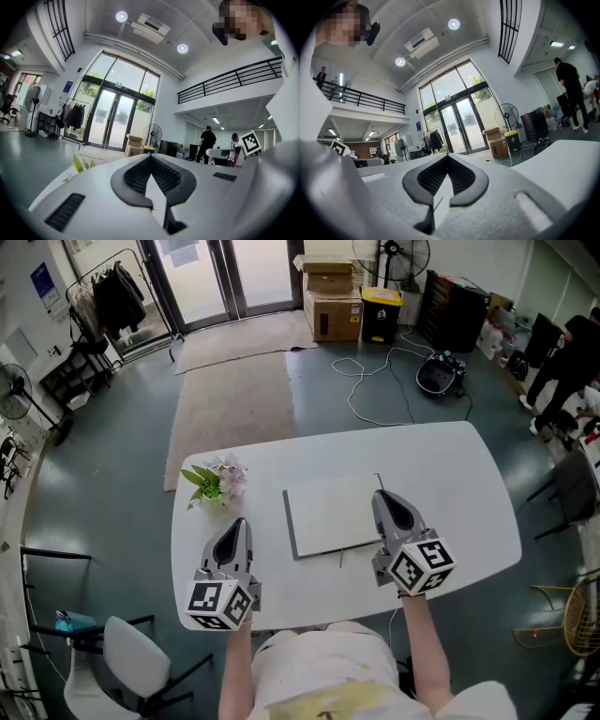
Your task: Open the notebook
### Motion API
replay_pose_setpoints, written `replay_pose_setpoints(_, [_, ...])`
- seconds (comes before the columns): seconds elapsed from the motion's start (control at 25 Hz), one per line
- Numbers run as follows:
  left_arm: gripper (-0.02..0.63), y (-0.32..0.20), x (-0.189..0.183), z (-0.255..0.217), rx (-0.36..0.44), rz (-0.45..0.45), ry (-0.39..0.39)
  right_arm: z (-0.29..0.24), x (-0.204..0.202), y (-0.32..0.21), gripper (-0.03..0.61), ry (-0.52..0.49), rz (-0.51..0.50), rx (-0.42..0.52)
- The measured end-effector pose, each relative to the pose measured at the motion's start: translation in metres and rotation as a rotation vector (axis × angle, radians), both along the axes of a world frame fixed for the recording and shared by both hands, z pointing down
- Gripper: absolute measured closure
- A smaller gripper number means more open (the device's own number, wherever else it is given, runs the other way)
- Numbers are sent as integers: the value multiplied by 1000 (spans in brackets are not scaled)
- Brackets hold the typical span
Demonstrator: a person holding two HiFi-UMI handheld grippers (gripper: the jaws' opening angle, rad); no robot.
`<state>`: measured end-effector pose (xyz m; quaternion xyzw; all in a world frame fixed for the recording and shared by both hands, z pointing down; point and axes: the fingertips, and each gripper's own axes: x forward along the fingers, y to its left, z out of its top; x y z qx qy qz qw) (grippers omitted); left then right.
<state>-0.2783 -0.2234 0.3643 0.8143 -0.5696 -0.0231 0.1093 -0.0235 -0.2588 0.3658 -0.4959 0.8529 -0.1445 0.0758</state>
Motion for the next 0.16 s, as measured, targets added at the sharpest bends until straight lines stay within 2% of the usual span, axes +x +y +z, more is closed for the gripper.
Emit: replay_pose_setpoints(0.16, [615, 0, -4, 2, 0, -13, 0, 3, 1, 0, 574, 23, 9, 0])
